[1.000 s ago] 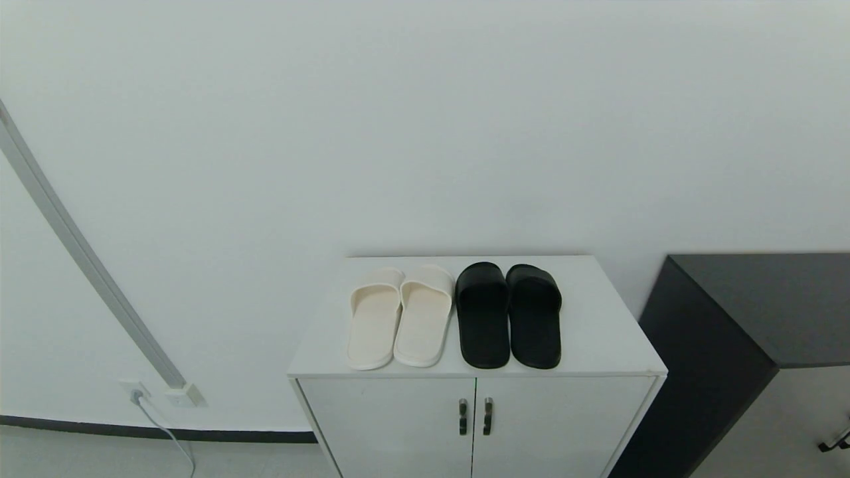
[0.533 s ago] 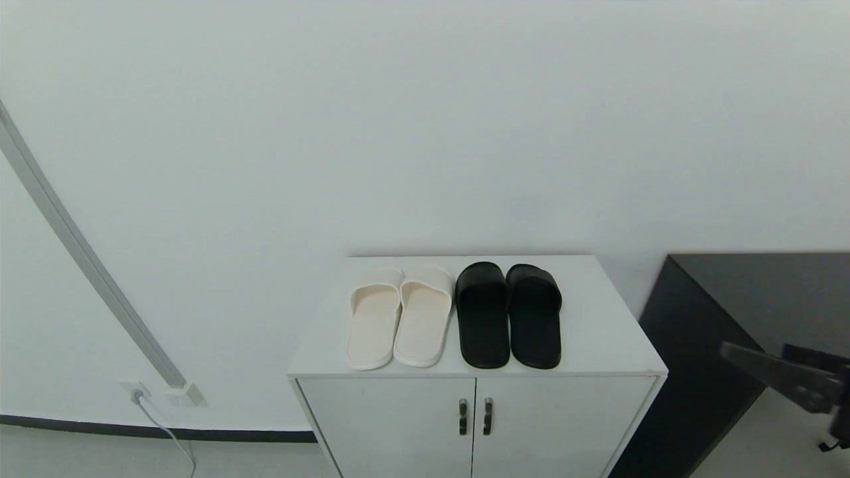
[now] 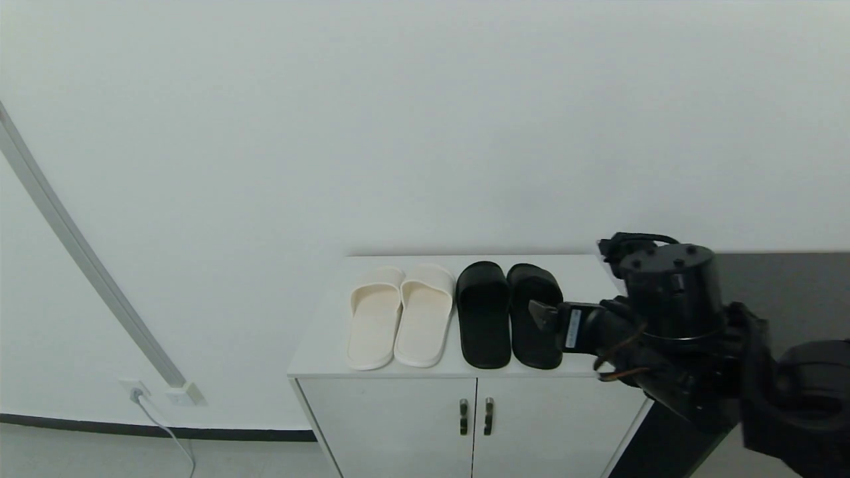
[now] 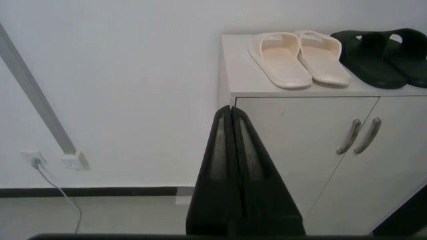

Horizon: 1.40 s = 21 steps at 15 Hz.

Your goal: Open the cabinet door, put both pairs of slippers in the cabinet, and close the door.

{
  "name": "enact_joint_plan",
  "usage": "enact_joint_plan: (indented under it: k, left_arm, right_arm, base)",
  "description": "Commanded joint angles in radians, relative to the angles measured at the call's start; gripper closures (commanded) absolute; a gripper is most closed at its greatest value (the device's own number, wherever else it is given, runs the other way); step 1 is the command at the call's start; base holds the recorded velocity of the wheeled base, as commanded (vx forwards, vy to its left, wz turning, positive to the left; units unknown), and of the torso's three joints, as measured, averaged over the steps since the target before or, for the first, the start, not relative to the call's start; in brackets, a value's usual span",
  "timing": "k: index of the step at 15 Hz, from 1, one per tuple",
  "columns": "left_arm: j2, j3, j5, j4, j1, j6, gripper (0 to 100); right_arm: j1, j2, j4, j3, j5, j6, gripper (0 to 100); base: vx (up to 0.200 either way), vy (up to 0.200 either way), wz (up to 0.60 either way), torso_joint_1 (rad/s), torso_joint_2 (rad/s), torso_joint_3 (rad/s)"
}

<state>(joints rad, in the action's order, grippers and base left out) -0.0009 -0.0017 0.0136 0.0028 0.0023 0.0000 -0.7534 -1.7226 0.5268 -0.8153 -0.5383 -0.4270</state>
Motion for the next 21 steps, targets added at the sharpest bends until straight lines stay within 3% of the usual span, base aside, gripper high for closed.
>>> enact_joint_plan:
  k: [1,9,21]
  left_arm:
    - [0.001,0.000,0.000,0.000,0.001,0.000,100]
    - [0.001,0.000,0.000,0.000,0.002,0.000,100]
    - [0.001,0.000,0.000,0.000,0.001,0.000,100]
  right_arm:
    - [-0.009,-0.189,0.019,-0.125,-0.065,0.007,0]
    - [-0.007,-0.437,0.044,-0.324,-0.123,0.030,0]
    - [0.109,-0.693,0.096,-0.648,-0.120,0.177,0]
  base:
    - [0.000,0.000,0.00,0.000,0.00,0.000]
    - [0.000,0.000,0.00,0.000,0.00,0.000]
    - [0.000,0.000,0.00,0.000,0.00,0.000]
